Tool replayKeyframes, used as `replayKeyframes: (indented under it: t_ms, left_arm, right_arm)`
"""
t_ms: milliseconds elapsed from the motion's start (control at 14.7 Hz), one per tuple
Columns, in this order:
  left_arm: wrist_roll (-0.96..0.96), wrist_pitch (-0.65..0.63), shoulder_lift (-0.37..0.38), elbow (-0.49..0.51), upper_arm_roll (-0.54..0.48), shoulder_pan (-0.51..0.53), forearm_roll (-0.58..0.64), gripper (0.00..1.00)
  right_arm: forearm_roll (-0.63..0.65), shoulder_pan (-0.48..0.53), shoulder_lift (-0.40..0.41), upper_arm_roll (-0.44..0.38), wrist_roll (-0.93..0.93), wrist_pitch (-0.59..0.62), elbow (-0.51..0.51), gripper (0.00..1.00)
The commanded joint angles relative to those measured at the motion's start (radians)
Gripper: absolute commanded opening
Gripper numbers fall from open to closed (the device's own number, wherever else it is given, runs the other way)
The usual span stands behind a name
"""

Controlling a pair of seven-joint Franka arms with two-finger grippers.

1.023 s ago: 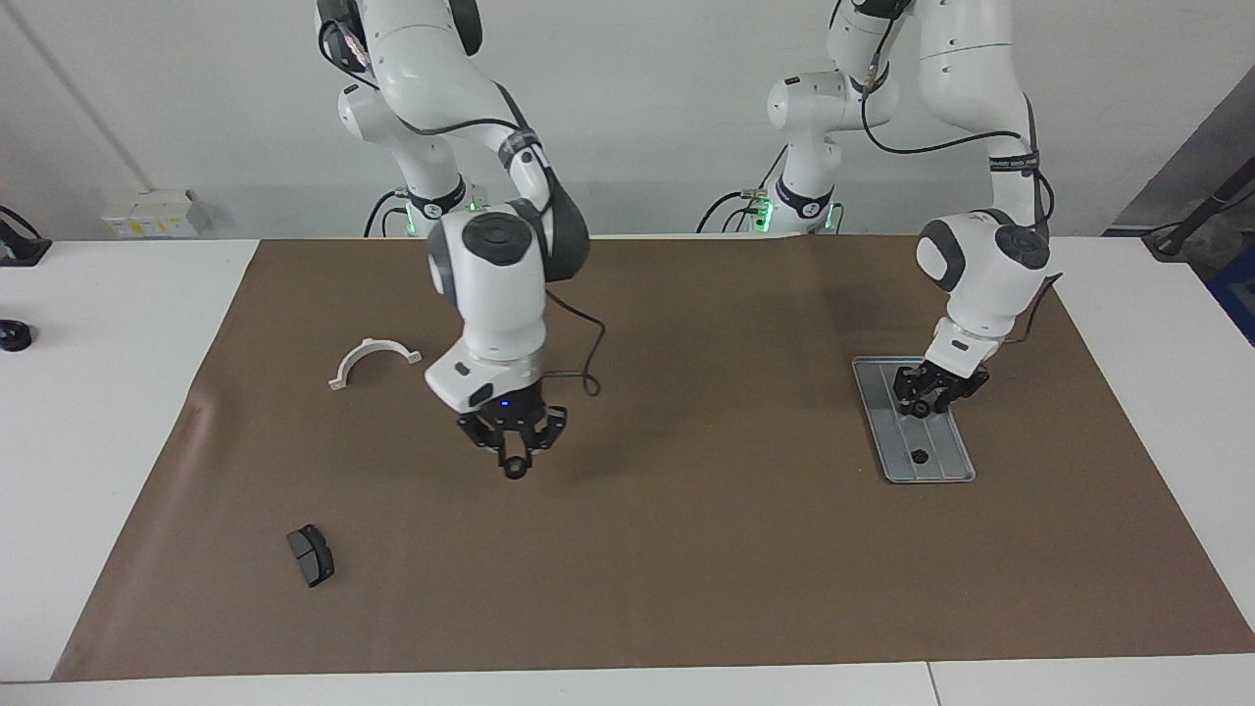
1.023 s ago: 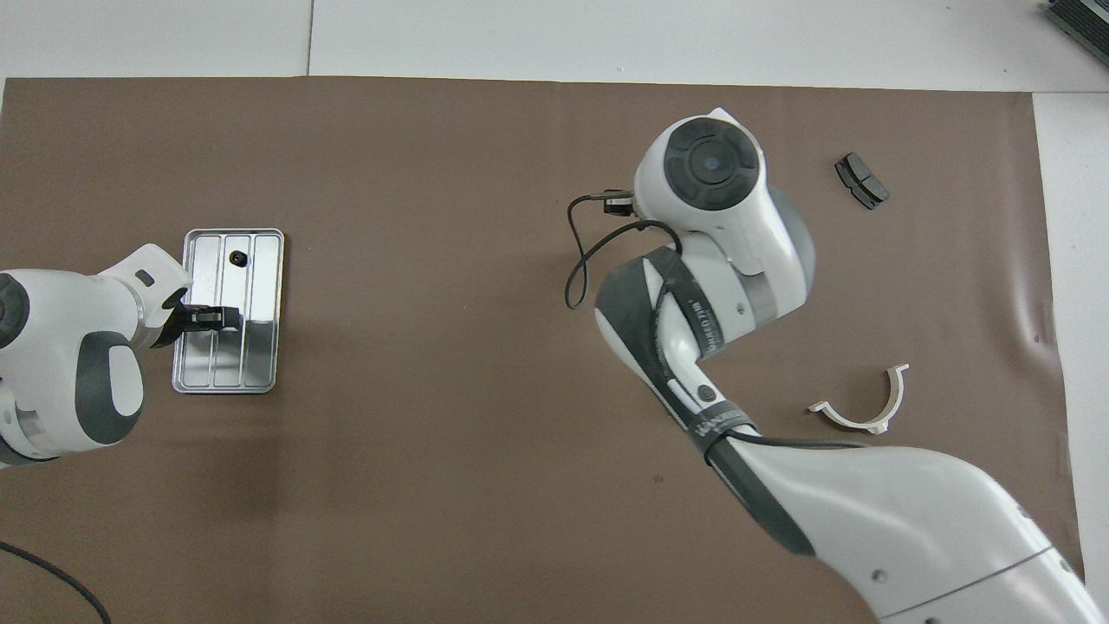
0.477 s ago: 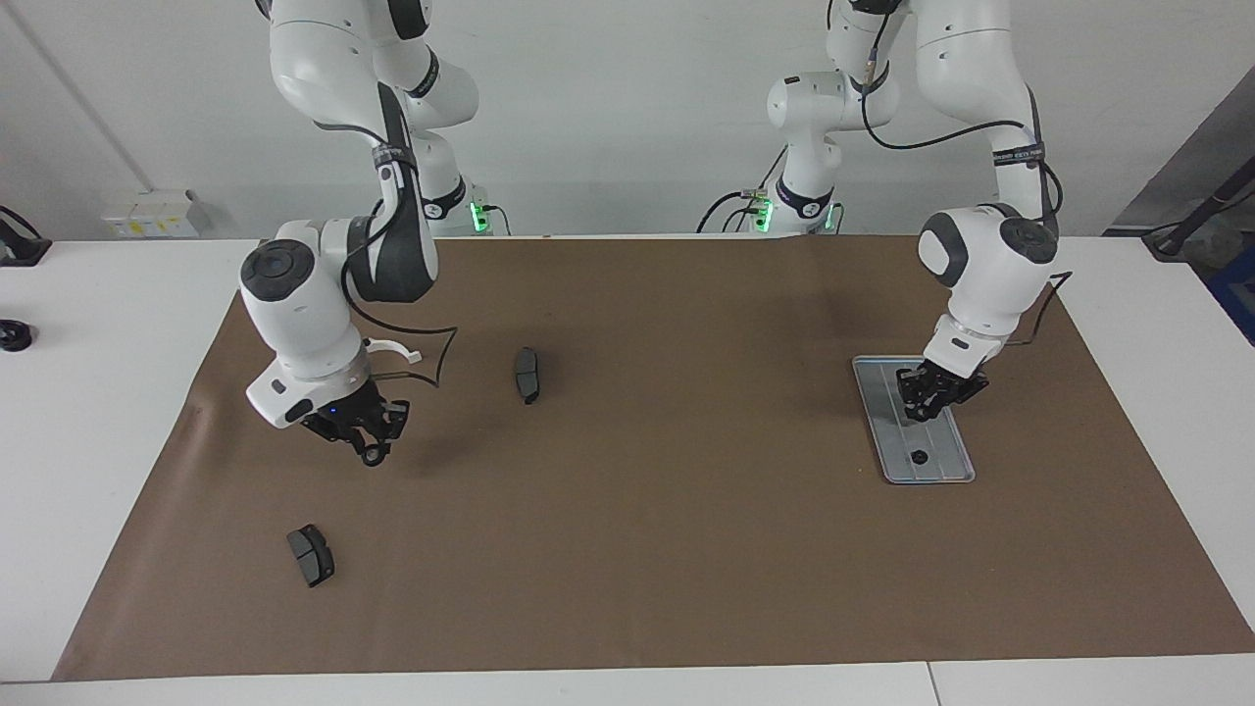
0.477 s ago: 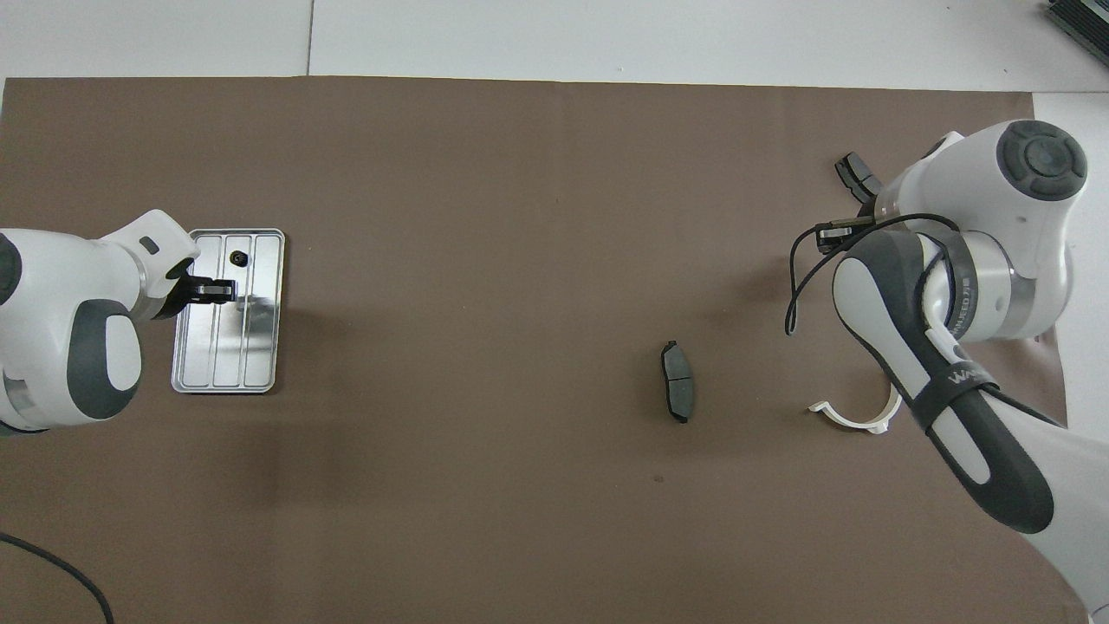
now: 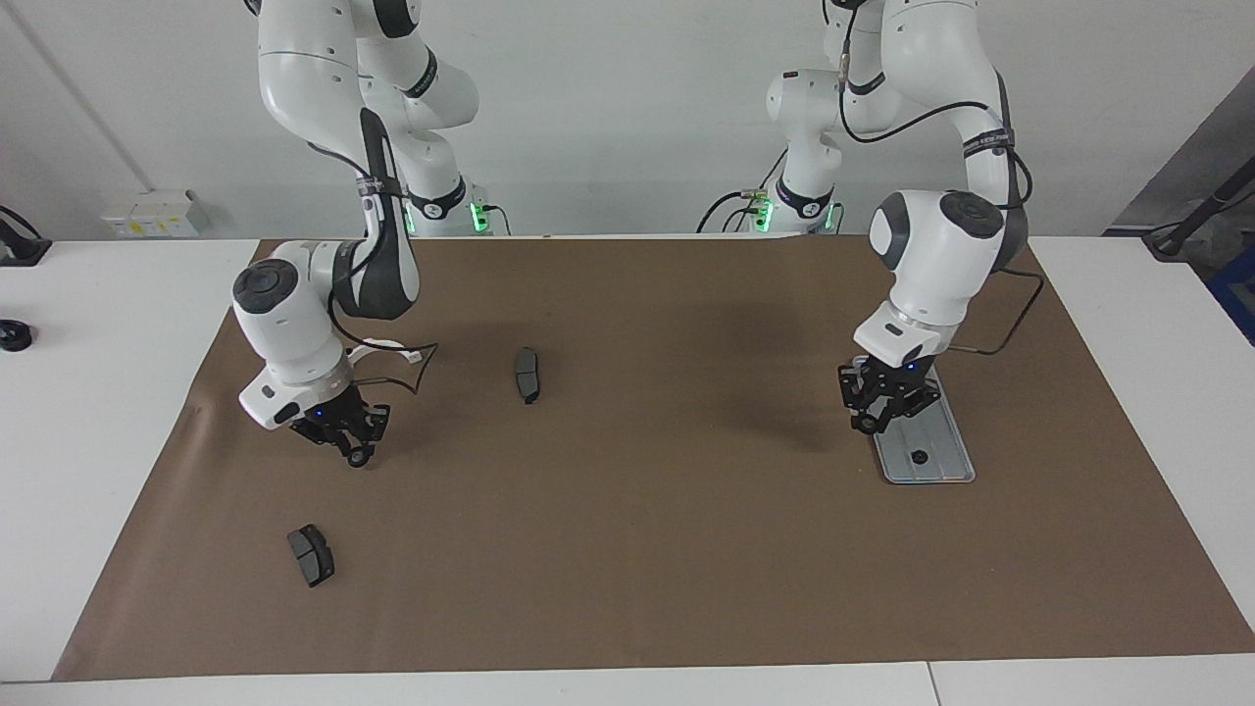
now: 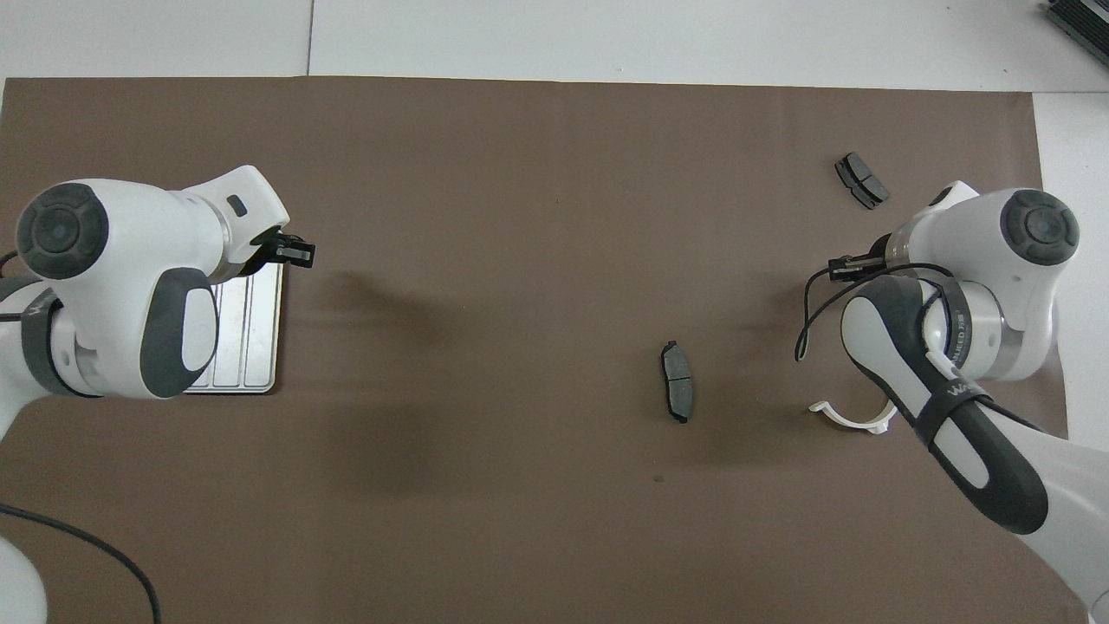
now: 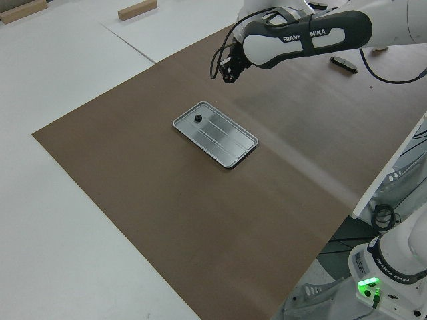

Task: Place bearing gear from tray to pile
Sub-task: 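Move the right gripper to the pad while the left gripper lifts another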

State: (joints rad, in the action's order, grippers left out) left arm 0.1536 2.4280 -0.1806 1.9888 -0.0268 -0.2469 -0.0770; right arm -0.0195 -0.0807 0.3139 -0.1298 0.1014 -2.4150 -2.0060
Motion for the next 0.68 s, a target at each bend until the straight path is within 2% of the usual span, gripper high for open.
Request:
replayKeyframes:
  t_ms: [0,205,409,614]
  left_arm:
    - [-0.067,0.055,-0.033,-0.047,-0.015,-0.118,-0.038,0.0]
    - [-0.149,0.155,-0.083,-0.073,-0.013,-0.212,-0.04,0.0]
    - [-0.154,0.137,-0.21,-0.227,-0.012,-0.28,-0.044,0.0]
    - [-0.187,0.157,-0.283,-0.278,-0.012,-0.316,-0.043,0.0]
  right_arm:
    - [-0.019,0.029,-0.013,0.016,0.018,-0.032,-0.03,1.0]
    - [-0.017,0.016,-0.028,0.019,0.009,-0.024,-0.002,1.0]
    - [-0.017,-0.022,-0.049,0.036,-0.049,0.049,0.097,1.0]
    - [-0.016,-0.086,-0.036,0.036,-0.164,0.143,0.212,1.0]
